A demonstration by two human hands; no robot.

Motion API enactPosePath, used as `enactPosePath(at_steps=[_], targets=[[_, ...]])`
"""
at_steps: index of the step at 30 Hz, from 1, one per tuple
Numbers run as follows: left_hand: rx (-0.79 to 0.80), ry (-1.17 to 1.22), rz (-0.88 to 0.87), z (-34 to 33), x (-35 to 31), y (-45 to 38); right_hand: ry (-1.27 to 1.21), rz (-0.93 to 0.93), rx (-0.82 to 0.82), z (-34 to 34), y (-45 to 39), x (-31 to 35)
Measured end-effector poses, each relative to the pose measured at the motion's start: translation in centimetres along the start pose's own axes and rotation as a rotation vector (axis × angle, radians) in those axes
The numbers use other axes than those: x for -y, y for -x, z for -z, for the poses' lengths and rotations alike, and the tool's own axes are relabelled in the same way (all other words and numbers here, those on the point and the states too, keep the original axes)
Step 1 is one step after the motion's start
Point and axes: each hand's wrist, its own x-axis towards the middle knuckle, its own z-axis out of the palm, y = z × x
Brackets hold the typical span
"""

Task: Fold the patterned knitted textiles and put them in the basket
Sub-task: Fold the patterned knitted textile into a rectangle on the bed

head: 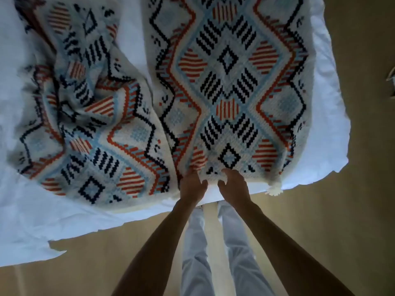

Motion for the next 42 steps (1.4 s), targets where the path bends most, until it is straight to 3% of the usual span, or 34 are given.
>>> enactPosePath(at_steps=[2,4,8,11,15,18,20,23,26,32,34,36,38,40,42], targets=[[-0.139,0.176,0.069,1.3,-0.5,-0.4,-0.068,-0.006,-0.028,0.9,-0.3,0.6],[-0.180,0.340,0.113,3.5,-1.6,-0.5,-0.137,0.014,-0.065,2.1,-0.3,1.6],[0.118,0.857,0.102,8.8,-4.8,0.4,-0.285,0.104,-0.195,4.5,-0.1,4.4],[0.251,0.870,-0.018,11.9,-6.9,1.4,-0.427,0.095,-0.204,6.5,0.0,6.8],[0.315,0.847,-0.151,15.0,-8.9,3.5,-0.801,-0.079,-0.156,9.6,0.4,8.2],[0.306,0.824,-0.184,17.8,-10.5,5.0,-0.741,-0.026,-0.211,11.8,1.4,8.9],[0.174,0.811,-0.211,19.5,-11.5,6.1,-0.701,0.036,-0.289,13.6,2.6,9.8],[-0.208,0.476,-0.283,21.7,-12.1,7.0,-0.706,0.202,-0.330,17.0,5.4,12.2],[-0.398,0.249,-0.390,24.4,-13.5,7.9,-0.744,0.383,-0.324,20.7,8.9,14.6],[-0.560,0.129,-0.603,28.7,-16.5,9.2,-0.816,0.617,-0.047,26.8,14.8,17.9],[-0.476,0.259,-0.669,29.8,-17.8,9.7,-0.838,0.649,-0.052,28.3,16.2,18.5],[-0.421,0.379,-0.621,31.0,-18.8,11.1,-0.850,0.686,-0.169,29.3,17.1,18.7],[-0.499,0.411,-0.575,32.4,-19.1,12.1,-0.784,0.650,-0.377,30.1,16.8,17.9],[-0.588,0.393,-0.544,34.5,-19.6,12.8,-0.660,0.501,-0.560,30.8,16.3,16.6],[-0.626,0.342,-0.527,36.9,-20.8,13.4,-0.493,0.267,-0.628,31.3,15.8,15.4]])
